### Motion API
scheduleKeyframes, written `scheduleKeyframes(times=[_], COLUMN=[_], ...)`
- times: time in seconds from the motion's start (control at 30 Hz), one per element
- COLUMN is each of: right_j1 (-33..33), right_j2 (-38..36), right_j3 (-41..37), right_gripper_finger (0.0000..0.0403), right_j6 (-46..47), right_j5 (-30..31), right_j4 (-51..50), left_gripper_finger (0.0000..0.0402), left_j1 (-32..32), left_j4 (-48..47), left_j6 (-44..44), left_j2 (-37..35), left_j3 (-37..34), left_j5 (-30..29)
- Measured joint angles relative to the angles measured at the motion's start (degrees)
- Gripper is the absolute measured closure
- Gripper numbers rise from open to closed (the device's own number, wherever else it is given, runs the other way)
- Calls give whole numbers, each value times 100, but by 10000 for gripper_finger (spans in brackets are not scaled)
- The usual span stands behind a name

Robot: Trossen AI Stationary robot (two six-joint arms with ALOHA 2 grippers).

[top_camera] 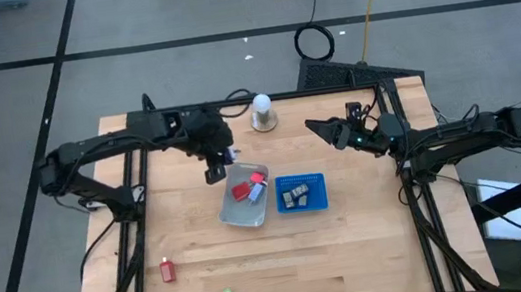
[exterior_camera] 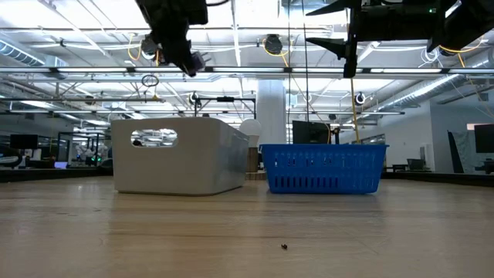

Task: Pick & Place Office items
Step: Put the violet charger adapter into the gray bin

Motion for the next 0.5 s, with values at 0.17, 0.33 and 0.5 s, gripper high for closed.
scheduleKeyframes(times=[0.17,0.33,0.5], right_j1=[0,0,0], right_j2=[0,0,0], right_j3=[0,0,0], right_gripper_finger=[206,206,206], right_j6=[39,42,42], right_j5=[-17,-37,-41], right_j4=[4,46,77], left_gripper_finger=[269,269,269], left_j1=[-51,-148,-247], left_j4=[-15,-4,-10], left_j6=[-7,19,39], left_j2=[384,798,1199], left_j3=[0,0,0], left_j5=[-7,-4,-11])
